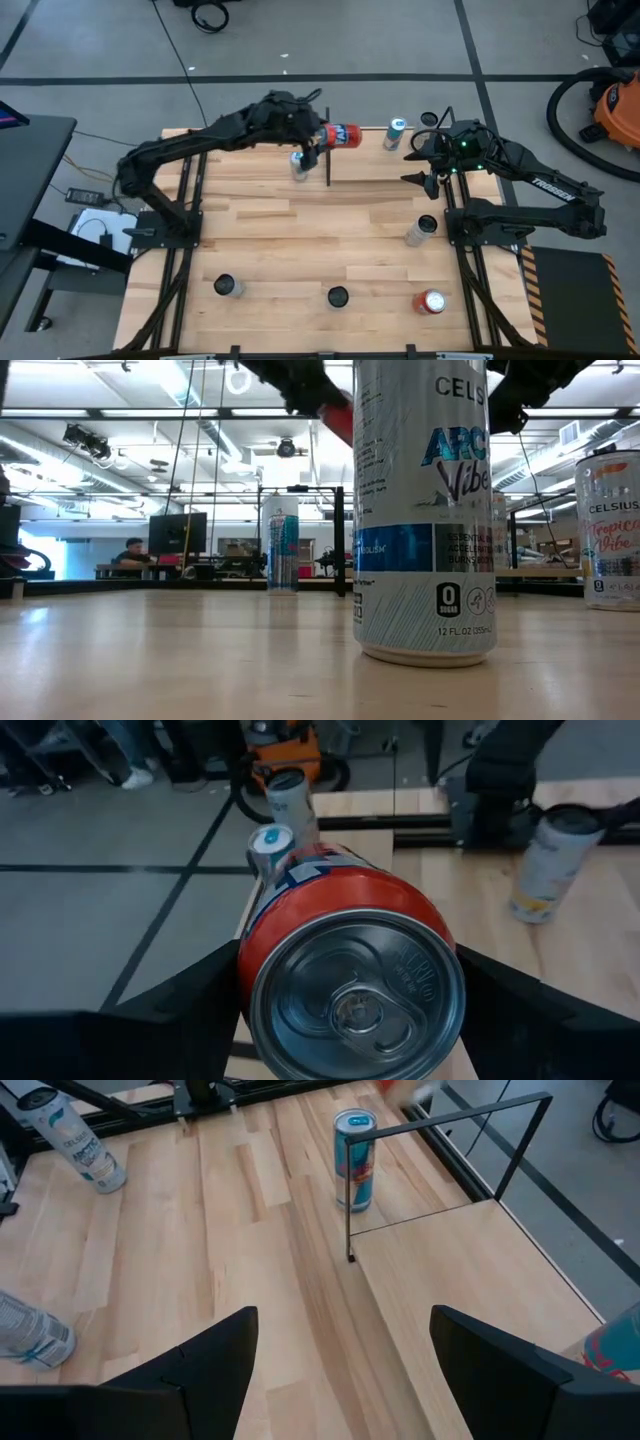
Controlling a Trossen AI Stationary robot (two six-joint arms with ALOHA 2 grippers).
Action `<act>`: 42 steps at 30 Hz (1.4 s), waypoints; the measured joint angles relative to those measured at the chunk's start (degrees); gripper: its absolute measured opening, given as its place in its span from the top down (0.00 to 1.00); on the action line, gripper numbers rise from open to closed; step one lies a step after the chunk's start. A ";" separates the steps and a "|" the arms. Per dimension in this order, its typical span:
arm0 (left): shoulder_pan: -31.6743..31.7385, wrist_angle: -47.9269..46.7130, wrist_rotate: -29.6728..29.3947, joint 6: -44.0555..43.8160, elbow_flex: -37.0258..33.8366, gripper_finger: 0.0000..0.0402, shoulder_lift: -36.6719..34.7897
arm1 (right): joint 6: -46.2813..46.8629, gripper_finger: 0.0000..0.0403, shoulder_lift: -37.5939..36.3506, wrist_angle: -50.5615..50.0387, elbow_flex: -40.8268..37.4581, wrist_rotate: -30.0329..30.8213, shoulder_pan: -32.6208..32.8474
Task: Place canned beverage on shelf
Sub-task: Put the left red soda can on the shelf
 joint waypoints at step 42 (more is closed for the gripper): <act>-0.11 -25.26 5.59 23.85 27.10 0.24 27.48 | 2.50 0.24 0.10 -0.01 0.00 -0.11 0.16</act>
